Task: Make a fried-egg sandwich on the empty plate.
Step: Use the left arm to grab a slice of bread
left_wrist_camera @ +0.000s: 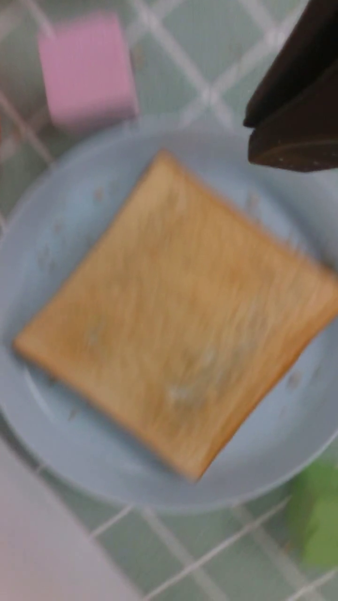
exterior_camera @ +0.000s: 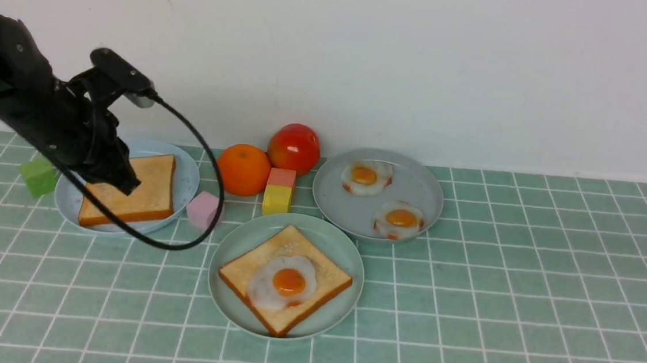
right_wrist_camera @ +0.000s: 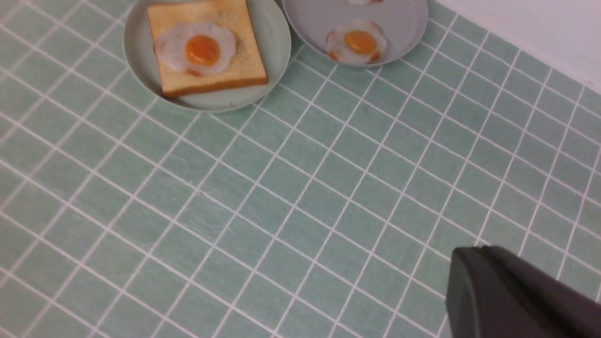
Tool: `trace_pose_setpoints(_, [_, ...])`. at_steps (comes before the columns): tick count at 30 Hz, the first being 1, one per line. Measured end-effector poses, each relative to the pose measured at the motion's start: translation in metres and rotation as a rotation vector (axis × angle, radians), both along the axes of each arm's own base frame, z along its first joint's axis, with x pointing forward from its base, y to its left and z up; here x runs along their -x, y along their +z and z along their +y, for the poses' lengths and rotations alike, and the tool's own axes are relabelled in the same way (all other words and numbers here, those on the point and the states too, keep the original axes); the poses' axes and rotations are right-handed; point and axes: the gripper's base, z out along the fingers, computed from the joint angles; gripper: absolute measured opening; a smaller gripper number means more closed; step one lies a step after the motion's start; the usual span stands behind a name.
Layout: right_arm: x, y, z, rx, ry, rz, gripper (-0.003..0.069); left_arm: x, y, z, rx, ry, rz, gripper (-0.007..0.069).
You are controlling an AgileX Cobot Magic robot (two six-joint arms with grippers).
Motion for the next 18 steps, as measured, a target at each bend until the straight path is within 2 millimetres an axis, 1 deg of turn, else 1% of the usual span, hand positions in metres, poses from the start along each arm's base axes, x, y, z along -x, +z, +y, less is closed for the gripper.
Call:
trace_pose_setpoints(3, [0.004, 0.002, -0.004, -0.037, -0.020, -0.001, -0.0009, -0.011, -0.014, 0.002, -0.048, -0.034, 0.016, 0.0205])
trace_pose_setpoints(5, [0.005, 0.003, -0.006, -0.049, -0.031, 0.002, -0.0006, -0.013, -0.023, 0.003, -0.076, -0.062, 0.033, 0.0285])
trace_pose_setpoints(6, [0.005, 0.003, -0.006, -0.050, -0.032, 0.003, -0.0006, -0.013, -0.025, 0.004, -0.088, -0.075, 0.038, 0.0300])
trace_pose_setpoints(7, [0.005, 0.003, -0.006, -0.056, -0.038, 0.006, -0.0005, -0.014, -0.031, 0.005, -0.115, -0.103, 0.048, 0.0342])
trace_pose_setpoints(8, [0.005, 0.003, -0.006, -0.062, -0.042, 0.010, -0.0004, -0.015, -0.037, 0.005, -0.139, -0.132, 0.058, 0.0367])
trace_pose_setpoints(9, [0.005, 0.003, -0.006, -0.066, -0.045, 0.013, -0.0004, -0.016, -0.040, 0.006, -0.155, -0.150, 0.061, 0.0382])
trace_pose_setpoints(12, [0.005, 0.002, -0.005, -0.072, -0.051, 0.017, -0.0002, -0.018, -0.048, 0.007, -0.179, -0.181, 0.061, 0.0395])
trace_pose_setpoints(18, [0.006, 0.002, -0.004, -0.082, -0.045, 0.029, 0.0001, -0.026, -0.062, 0.009, -0.224, -0.200, 0.019, 0.0386])
